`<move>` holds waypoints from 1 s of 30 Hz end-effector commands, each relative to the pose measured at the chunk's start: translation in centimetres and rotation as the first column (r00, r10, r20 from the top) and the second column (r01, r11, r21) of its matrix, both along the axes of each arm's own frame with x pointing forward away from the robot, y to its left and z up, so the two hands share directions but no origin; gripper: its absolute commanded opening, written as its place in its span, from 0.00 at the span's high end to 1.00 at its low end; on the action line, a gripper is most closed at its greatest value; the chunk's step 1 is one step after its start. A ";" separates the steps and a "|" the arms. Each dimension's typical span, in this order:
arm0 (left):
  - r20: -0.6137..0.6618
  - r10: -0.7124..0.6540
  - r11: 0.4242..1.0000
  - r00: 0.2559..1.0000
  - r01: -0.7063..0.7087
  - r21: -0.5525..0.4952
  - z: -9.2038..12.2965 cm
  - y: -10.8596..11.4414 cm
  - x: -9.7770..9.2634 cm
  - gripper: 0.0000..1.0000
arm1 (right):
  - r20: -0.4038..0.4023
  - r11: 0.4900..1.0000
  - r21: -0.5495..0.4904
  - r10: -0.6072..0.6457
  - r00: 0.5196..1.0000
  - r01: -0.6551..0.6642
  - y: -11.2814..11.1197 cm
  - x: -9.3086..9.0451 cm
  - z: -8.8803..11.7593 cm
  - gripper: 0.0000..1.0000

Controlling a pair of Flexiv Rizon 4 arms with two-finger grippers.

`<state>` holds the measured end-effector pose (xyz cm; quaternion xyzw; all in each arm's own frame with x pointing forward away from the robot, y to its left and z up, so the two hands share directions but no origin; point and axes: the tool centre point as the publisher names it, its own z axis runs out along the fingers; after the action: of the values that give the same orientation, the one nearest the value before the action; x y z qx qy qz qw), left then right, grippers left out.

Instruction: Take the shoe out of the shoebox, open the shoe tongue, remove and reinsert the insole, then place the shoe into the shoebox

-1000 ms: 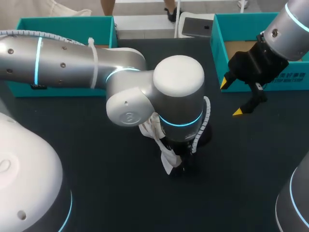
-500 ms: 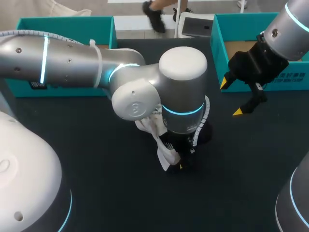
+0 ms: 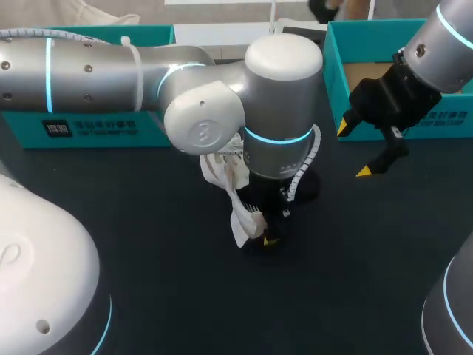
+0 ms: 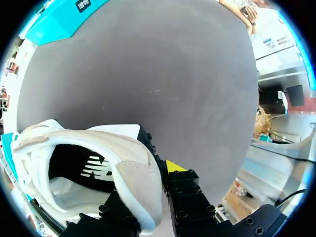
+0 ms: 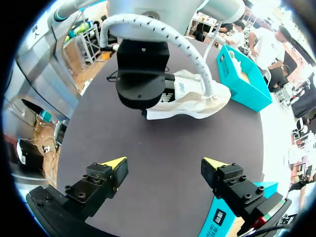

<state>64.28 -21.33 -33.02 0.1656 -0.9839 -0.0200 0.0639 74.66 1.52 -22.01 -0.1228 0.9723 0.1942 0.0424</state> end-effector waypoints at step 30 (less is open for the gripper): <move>0.015 -0.220 0.971 0.975 0.221 -0.094 15.5 8.5 2.4 1.00 | 0.001 1.000 -0.003 -0.002 1.000 0.002 0.1 0.0 -0.1 0.00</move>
<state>65.74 -14.76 -18.38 0.0731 -0.9954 0.0041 0.0617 74.65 1.52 -22.01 -0.1228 0.9723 0.1942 0.0424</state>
